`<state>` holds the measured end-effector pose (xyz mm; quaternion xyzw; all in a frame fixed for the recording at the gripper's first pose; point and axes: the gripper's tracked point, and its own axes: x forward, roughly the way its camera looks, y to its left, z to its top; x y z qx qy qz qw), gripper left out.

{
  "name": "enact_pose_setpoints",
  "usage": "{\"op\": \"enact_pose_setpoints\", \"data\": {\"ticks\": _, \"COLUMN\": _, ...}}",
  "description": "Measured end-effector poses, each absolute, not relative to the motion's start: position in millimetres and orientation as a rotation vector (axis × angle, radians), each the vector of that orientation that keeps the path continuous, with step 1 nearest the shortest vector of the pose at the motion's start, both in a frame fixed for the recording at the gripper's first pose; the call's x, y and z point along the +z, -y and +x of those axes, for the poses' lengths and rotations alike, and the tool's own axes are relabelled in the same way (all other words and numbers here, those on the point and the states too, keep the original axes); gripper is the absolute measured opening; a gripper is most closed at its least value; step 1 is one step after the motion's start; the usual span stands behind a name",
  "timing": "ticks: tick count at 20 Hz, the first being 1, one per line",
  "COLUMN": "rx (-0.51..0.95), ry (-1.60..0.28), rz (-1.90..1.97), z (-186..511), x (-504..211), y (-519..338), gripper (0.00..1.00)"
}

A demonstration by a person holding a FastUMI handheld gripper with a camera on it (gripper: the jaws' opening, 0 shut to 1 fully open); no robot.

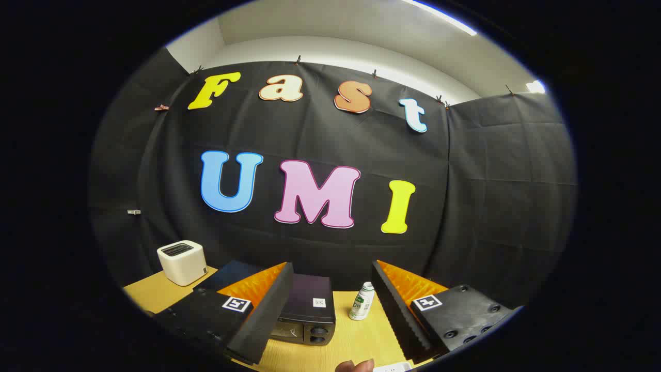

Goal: Open the toaster oven, put the food inside, and close the toaster oven door.

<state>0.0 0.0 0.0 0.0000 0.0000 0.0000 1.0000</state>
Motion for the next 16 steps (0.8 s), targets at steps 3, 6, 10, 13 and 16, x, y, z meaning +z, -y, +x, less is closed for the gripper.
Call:
{"op": "enact_pose_setpoints", "data": {"ticks": 3, "rx": 0.000, "ry": 0.006, "rz": -0.005, "z": -1.9, "x": 1.4, "y": -0.3, "gripper": 0.98}}
{"op": "enact_pose_setpoints", "data": {"ticks": 6, "rx": 0.001, "ry": 0.004, "rz": -0.007, "z": -3.5, "x": 0.7, "y": -0.1, "gripper": 0.98}}
{"op": "enact_pose_setpoints", "data": {"ticks": 10, "rx": -0.003, "ry": 0.001, "rz": -0.008, "z": -3.4, "x": -1.5, "y": 2.1, "gripper": 0.97}}
{"op": "enact_pose_setpoints", "data": {"ticks": 13, "rx": -0.007, "ry": 0.006, "rz": -0.014, "z": -3.5, "x": 0.0, "y": 4.0, "gripper": 0.98}}
{"op": "enact_pose_setpoints", "data": {"ticks": 16, "rx": -0.010, "ry": 0.009, "rz": -0.017, "z": -3.4, "x": 0.2, "y": 4.7, "gripper": 0.97}}
